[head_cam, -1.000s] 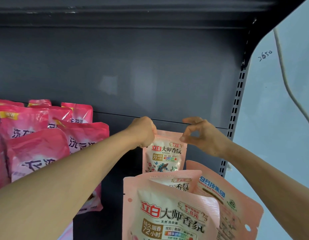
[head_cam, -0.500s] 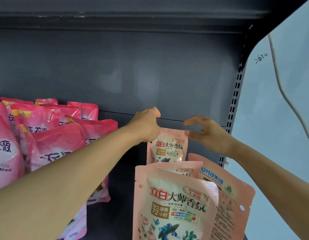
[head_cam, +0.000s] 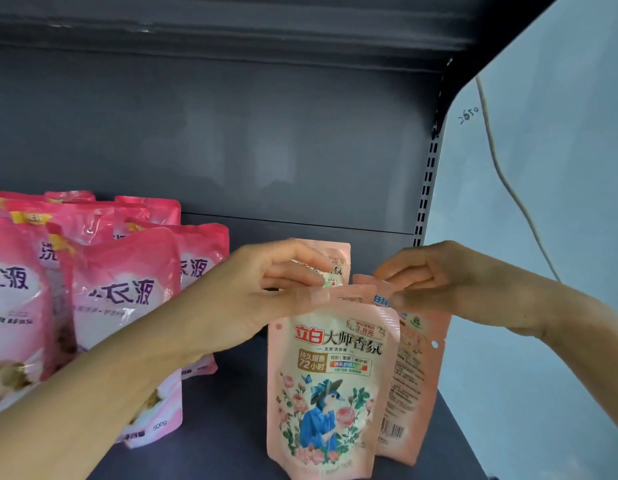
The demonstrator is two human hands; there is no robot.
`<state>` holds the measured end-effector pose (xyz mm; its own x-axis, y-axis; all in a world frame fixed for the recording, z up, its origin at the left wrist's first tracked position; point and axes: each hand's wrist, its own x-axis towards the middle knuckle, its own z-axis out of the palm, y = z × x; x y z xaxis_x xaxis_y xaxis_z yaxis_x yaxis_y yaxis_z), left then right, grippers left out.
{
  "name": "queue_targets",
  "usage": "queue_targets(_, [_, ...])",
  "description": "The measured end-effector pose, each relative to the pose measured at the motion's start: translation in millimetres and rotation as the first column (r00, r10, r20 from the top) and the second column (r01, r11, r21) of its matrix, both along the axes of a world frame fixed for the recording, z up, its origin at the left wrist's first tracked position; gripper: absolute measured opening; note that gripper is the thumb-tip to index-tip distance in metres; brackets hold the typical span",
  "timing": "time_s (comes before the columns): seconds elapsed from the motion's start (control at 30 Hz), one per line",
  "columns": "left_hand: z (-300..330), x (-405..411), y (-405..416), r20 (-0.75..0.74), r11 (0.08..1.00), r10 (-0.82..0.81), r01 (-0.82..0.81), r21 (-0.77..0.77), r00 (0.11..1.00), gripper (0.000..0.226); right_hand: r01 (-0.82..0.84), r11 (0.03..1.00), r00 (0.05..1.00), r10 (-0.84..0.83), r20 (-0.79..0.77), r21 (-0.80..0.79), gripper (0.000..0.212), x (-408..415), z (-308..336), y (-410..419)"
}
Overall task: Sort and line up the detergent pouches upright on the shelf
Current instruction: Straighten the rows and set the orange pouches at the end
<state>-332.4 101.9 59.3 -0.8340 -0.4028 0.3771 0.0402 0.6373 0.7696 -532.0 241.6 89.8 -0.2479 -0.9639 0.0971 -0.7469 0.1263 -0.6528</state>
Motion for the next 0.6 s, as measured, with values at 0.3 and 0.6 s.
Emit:
queue_targets(0.3, [-16,-3,5,0.007,0.951,0.220,-0.212,-0.225,0.976,0.014,0.260,0.951,0.901,-0.301,-0.311,-0.167,0.016,12,-33,0])
queue_targets(0.6, [-20,0,0,-0.106,0.885,0.364,-0.379,-0.271,0.925,0.020,0.301,0.903,0.883,-0.385,-0.269,-0.305,0.021,12,-41,1])
